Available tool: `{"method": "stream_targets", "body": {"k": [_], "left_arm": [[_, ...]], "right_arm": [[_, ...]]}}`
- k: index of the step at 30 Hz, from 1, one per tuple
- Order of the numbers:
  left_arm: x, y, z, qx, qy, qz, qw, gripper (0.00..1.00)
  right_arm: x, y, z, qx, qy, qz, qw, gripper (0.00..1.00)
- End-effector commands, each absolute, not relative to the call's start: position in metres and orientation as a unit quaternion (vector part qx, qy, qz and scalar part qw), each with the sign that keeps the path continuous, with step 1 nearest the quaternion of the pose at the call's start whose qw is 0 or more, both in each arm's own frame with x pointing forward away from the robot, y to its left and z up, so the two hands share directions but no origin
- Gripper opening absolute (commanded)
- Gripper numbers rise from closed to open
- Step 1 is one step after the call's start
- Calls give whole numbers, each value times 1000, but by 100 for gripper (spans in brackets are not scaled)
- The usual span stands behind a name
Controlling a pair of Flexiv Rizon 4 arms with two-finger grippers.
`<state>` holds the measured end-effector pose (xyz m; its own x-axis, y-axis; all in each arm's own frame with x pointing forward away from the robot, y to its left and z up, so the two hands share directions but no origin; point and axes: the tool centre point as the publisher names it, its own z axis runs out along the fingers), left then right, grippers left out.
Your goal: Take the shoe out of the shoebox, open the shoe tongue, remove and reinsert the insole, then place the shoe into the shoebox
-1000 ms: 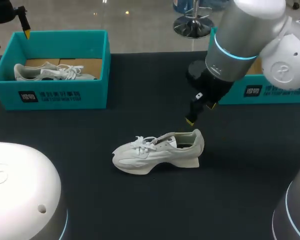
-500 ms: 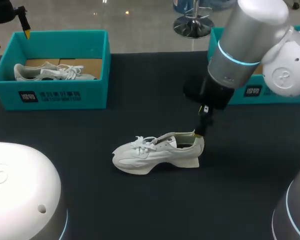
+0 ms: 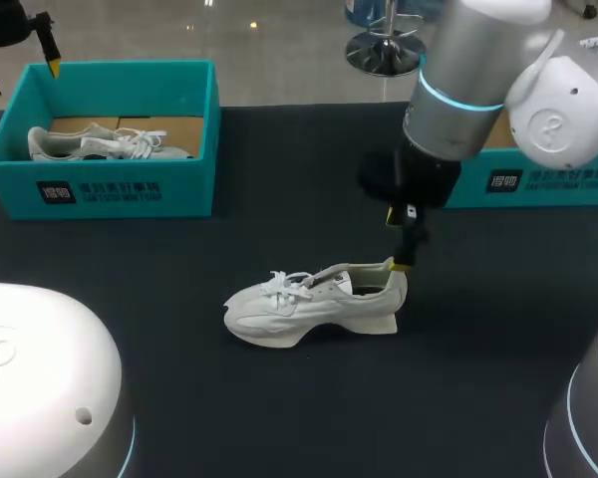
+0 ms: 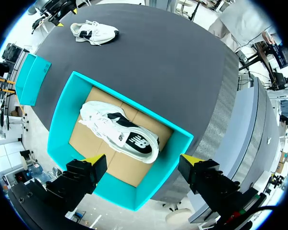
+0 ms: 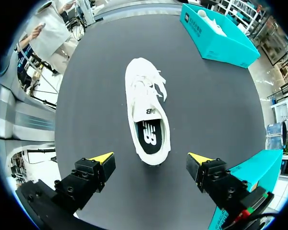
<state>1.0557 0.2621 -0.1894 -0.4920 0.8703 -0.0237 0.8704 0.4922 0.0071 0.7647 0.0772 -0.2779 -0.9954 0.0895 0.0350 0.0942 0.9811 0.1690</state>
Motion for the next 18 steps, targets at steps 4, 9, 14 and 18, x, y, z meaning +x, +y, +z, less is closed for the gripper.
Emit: {"method": "stream_targets", "body": {"k": [4,9,14,18], "left_arm": [[1056,263,-189,504,863,-2,11,100],[1056,263,-189,504,863,-2,11,100],[1056,263,-189,504,863,-2,11,100],[1056,263,-189,504,863,-2,11,100]], "right_arm": [[765,78,-279,-46,-995,-84,14,100],[765,78,-279,-46,-995,-84,14,100],[762,76,-280,-41,-995,-88,13,100],[751,69,-281,-21,-993,-114,8,100]]}}
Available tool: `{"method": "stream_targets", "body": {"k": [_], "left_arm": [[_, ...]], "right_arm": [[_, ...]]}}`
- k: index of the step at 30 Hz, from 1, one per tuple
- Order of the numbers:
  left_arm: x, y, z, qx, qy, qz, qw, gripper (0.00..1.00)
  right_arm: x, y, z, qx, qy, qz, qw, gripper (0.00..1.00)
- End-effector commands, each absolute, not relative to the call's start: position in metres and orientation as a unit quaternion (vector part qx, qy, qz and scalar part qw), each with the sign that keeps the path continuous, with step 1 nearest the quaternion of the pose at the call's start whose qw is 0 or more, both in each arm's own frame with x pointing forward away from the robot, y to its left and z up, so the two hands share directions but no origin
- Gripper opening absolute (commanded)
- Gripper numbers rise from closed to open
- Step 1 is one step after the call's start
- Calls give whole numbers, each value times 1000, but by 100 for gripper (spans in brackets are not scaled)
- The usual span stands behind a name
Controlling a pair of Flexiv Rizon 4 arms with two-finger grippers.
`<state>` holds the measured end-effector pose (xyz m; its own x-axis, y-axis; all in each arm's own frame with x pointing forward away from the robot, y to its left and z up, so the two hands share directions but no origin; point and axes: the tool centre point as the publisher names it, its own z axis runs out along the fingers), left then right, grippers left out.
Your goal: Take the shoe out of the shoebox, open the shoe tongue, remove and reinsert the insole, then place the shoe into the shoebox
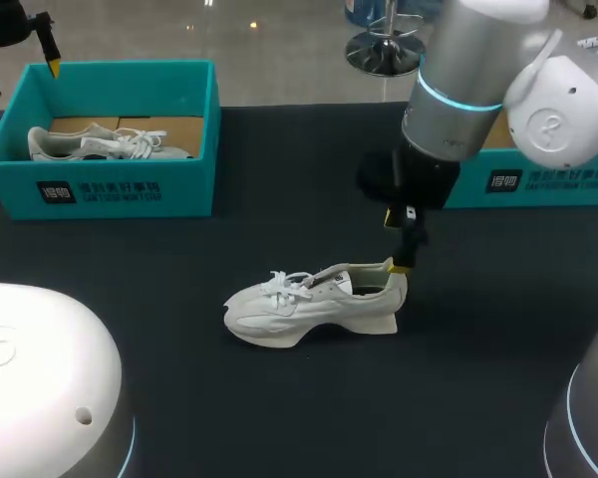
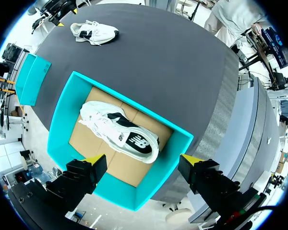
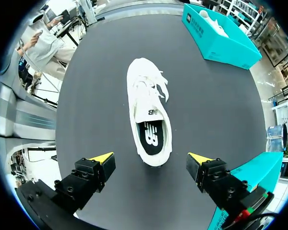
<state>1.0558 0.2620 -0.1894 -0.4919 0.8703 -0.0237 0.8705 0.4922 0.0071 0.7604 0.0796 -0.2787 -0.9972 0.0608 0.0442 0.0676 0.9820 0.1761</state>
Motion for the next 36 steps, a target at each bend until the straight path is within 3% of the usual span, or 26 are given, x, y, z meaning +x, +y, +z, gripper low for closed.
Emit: {"method": "stream_targets", "body": {"k": [1,28,36], "left_arm": [[1056,263,-189,504,863,-2,11,100],[1056,263,-189,504,863,-2,11,100],[1056,263,-189,504,863,-2,11,100]], "right_arm": [[748,67,-282,-14,-993,-116,9,100],[730,49,-282,-31,-987,-156,4,100],[733,33,-290,-16,-955,-296,-14,100]]}}
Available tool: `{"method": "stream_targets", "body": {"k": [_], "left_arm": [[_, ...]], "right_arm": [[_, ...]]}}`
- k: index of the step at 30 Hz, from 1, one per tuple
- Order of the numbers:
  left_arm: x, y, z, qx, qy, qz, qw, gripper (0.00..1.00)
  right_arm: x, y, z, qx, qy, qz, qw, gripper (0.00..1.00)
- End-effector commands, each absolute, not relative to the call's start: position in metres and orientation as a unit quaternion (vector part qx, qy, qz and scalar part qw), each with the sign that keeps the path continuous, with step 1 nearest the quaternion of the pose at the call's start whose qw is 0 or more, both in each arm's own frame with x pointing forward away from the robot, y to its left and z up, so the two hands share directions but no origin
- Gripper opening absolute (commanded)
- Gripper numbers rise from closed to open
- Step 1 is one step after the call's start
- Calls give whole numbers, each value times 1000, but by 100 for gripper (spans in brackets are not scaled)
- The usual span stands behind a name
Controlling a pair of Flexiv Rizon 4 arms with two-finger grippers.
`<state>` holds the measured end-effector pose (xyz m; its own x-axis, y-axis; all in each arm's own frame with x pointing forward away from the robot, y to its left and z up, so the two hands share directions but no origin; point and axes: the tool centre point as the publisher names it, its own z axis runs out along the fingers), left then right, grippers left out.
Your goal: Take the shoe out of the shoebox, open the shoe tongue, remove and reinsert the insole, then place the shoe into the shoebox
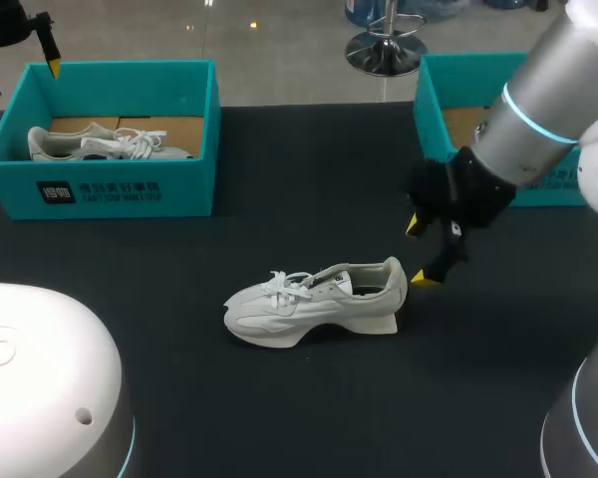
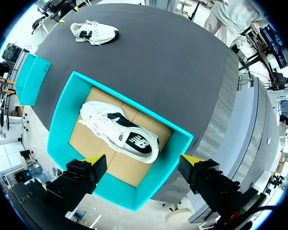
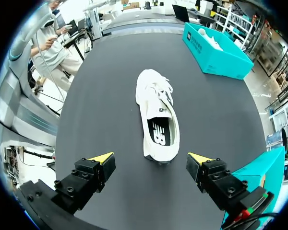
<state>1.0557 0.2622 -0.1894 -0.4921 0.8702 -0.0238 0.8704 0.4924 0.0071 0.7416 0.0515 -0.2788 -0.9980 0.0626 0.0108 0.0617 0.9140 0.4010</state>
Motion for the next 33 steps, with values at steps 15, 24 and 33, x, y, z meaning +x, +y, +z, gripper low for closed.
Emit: {"method": "stream_targets", "body": {"k": [15,24,33], "left_arm": [[1056,263,-189,504,863,-2,11,100],[1056,263,-189,504,863,-2,11,100],[1056,263,-189,504,863,-2,11,100]], "right_arm": [[745,7,-318,-3,942,335,32,100],[745,7,-318,-3,942,335,32,100],[747,4,-320,-2,938,345,39,100]]}}
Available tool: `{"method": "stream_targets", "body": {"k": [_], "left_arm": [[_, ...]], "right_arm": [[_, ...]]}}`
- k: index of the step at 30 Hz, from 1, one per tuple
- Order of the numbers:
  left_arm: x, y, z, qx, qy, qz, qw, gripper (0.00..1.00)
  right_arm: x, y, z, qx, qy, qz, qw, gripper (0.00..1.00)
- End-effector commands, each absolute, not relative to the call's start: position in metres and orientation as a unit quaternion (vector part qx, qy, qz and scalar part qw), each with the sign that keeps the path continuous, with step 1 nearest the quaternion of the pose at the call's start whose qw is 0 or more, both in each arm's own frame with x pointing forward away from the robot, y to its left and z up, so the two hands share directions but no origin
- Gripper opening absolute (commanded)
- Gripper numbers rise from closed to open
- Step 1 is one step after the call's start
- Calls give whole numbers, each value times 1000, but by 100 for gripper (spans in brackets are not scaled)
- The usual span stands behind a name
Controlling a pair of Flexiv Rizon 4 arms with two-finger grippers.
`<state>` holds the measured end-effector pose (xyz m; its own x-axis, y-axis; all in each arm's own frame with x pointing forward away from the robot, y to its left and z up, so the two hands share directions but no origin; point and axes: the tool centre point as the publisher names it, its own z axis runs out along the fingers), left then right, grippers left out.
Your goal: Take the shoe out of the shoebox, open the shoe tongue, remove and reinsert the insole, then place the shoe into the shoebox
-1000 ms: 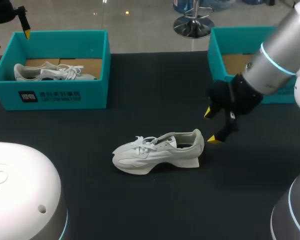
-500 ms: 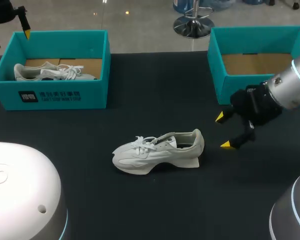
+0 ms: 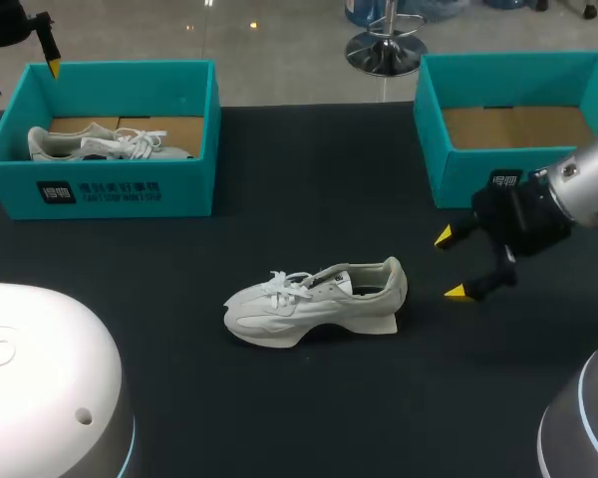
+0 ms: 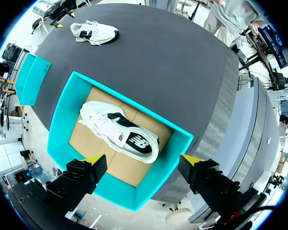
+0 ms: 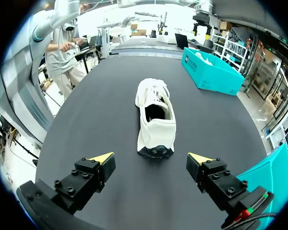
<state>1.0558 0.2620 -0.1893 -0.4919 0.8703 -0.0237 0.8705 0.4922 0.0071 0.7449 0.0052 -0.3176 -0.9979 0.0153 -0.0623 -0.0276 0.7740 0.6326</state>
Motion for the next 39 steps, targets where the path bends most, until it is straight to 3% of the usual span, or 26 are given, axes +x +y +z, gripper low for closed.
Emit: {"method": "stream_targets", "body": {"k": [1,9,39], "left_arm": [[1056,263,-189,504,863,-2,11,100],[1056,263,-189,504,863,-2,11,100],[1056,263,-189,504,863,-2,11,100]], "right_arm": [[749,3,-321,-10,932,359,53,100],[758,-3,-336,-34,917,388,89,100],[787,-15,-372,-21,886,454,97,100]]}}
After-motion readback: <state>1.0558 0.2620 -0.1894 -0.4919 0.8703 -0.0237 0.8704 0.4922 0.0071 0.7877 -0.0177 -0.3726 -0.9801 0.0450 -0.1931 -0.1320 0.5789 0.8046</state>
